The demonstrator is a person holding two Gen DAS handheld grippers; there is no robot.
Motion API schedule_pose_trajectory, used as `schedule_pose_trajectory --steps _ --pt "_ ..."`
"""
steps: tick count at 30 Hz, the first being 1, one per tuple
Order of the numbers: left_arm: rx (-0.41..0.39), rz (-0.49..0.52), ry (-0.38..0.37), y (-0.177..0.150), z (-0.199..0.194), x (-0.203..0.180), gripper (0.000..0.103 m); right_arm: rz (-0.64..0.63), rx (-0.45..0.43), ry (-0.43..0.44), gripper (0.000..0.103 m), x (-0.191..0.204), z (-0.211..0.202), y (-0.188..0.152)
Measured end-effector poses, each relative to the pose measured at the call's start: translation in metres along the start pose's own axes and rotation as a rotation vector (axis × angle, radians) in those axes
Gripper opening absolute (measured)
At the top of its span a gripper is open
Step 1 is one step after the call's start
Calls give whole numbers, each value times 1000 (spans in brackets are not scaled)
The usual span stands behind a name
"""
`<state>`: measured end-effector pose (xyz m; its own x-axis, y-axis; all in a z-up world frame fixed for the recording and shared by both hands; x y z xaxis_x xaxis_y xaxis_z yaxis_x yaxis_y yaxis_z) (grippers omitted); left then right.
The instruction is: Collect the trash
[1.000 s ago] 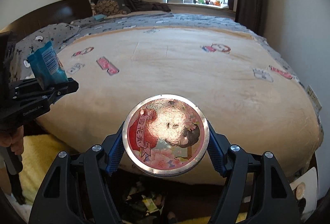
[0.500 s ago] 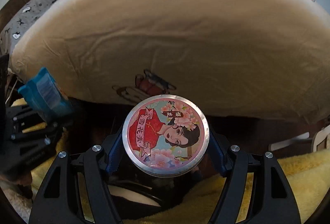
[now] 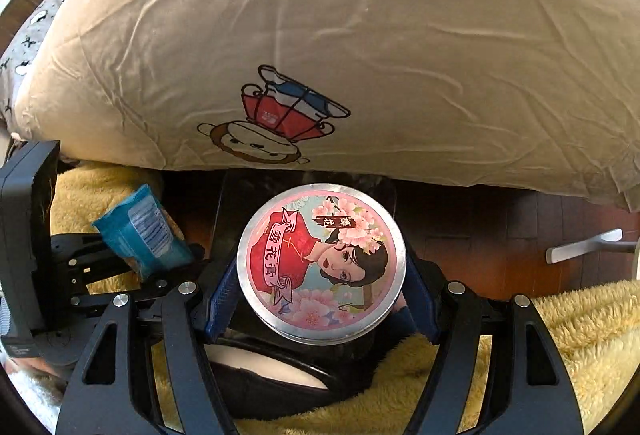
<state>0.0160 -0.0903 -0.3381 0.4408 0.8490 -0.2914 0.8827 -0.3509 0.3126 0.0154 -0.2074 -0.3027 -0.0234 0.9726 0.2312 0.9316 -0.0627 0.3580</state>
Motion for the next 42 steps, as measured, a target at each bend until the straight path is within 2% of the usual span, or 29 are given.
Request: schedule_pose_trajectory --steps 2,4,7,8,10,15,18,20,24,29,36,42 --pt "3 2 -1 2 1 -1 20 4 6 1 72 -1 3 2" --pt "5 -1 4 2 5 0 35 9 12 -1 72 -4 5 2" --pt "-1 -2 27 1 5 0 49 21 12 -11 81 -11 7 4" --pt "-8 1 39 2 2 0 50 23 10 -14 82 -12 6 5" --pt "-20 5 62 4 -4 2 59 30 2 -20 84 -13 4 7" --pt "-74 27 128 10 -26 7 81 51 -39 -44 99 -21 -10 10" --pt "-128 41 170 18 -49 8 88 55 -67 -55 99 -22 -22 16" --pt "-178 60 210 27 -67 8 91 54 -100 -65 99 -22 -34 24" --pt "-307 71 283 46 -113 1 95 22 -245 -97 99 -12 -84 50" --pt "-464 15 293 69 -176 2 95 -22 -444 -148 99 0 -157 72" --pt "-644 21 315 88 -245 -12 95 -9 -559 -202 99 5 -208 86" --pt "-758 46 365 100 -283 -21 95 -4 -654 -245 99 11 -246 102"
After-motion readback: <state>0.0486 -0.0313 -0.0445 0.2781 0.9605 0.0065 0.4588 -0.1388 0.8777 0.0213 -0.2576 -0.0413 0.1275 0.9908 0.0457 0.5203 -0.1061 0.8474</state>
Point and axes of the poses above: each gripper's, at about its wrist camera, not at the fingertips, and z roughly the way its jaws point, x to its left, y to its top, the point moved 6 cm from there along z, roughly the way its jaws point, and after that the axes turned 5 degrees about -x, right-handed, at the moved point
